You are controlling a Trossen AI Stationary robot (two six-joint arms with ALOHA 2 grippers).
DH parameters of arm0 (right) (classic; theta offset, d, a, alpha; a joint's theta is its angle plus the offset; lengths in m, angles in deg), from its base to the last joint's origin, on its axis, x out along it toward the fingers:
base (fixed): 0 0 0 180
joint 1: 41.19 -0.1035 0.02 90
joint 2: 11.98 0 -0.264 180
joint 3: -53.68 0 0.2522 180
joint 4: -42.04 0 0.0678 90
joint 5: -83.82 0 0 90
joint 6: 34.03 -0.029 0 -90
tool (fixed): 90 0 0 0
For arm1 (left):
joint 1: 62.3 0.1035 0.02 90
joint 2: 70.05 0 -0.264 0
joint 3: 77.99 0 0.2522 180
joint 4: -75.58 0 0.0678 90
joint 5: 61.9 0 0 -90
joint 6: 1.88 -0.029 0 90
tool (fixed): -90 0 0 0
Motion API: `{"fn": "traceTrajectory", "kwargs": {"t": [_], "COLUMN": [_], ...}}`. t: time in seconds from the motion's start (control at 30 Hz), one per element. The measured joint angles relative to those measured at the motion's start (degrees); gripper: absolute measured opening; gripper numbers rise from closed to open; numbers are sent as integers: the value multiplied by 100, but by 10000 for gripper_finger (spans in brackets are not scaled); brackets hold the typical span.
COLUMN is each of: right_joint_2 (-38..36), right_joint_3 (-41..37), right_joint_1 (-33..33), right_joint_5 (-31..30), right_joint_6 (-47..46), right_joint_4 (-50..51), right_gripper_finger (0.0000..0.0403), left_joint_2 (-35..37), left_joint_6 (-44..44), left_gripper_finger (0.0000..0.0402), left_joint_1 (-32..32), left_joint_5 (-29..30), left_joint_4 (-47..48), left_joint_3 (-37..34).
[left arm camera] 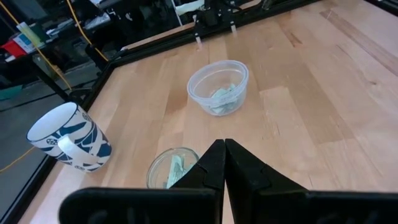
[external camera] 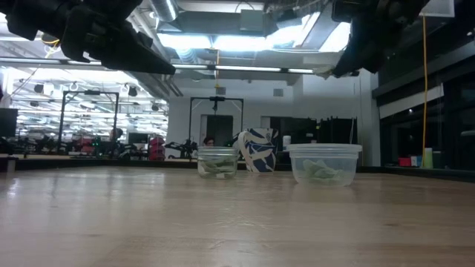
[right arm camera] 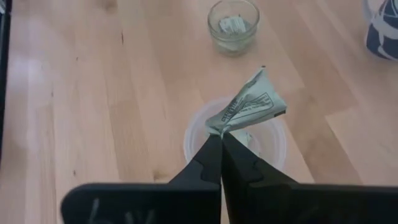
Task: Pick and place Stevia / Truvia into bins
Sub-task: Put the stevia packet into the transparent container
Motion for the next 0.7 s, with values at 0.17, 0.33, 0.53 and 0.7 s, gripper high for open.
{"fn": "traceTrajectory", "kwargs": {"t": [0.17, 0.33, 0.53, 0.7], "right_joint_2": [133, 403, 932, 1453], "right_joint_3": [118, 259, 304, 304], "right_joint_1": [11, 15, 15, 20], "right_joint_5": [8, 17, 71, 85], "right_joint_6": [-268, -413, -391, -365], "right_joint_4": [185, 286, 354, 276], "right_gripper_finger": [0, 0, 0, 0], "left_joint_2": [0, 0, 0, 0], "left_joint_6": [-5, -17, -18, -19], "left_gripper_finger": [4, 4, 4, 4], "left_joint_1": [0, 0, 0, 0], "left_joint_5": [-1, 9, 13, 20], "left_joint_4": [0, -4, -15, -42], "left_joint_3": [0, 0, 0, 0]}}
